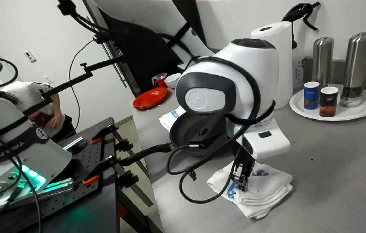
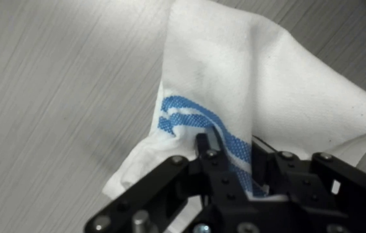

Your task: Use the towel to wipe the pan

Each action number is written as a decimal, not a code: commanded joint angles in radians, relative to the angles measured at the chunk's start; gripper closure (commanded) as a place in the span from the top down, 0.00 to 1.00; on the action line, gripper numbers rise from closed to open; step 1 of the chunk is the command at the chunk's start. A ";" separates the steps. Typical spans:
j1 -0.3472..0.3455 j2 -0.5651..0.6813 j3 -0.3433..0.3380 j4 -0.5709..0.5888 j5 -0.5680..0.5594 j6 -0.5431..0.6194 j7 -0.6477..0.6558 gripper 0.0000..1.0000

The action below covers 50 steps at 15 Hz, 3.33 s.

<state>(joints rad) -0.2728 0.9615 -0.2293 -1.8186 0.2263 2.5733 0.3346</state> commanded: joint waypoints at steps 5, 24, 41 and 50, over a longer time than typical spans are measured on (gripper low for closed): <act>-0.020 0.017 0.030 0.034 0.025 -0.041 -0.009 0.83; -0.076 0.000 0.087 0.046 0.098 -0.073 -0.030 0.03; -0.006 -0.362 0.081 -0.165 0.089 -0.045 -0.050 0.03; 0.158 -0.569 0.088 -0.273 -0.052 -0.162 -0.045 0.03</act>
<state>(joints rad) -0.1676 0.4529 -0.1367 -2.0549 0.2341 2.4608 0.2848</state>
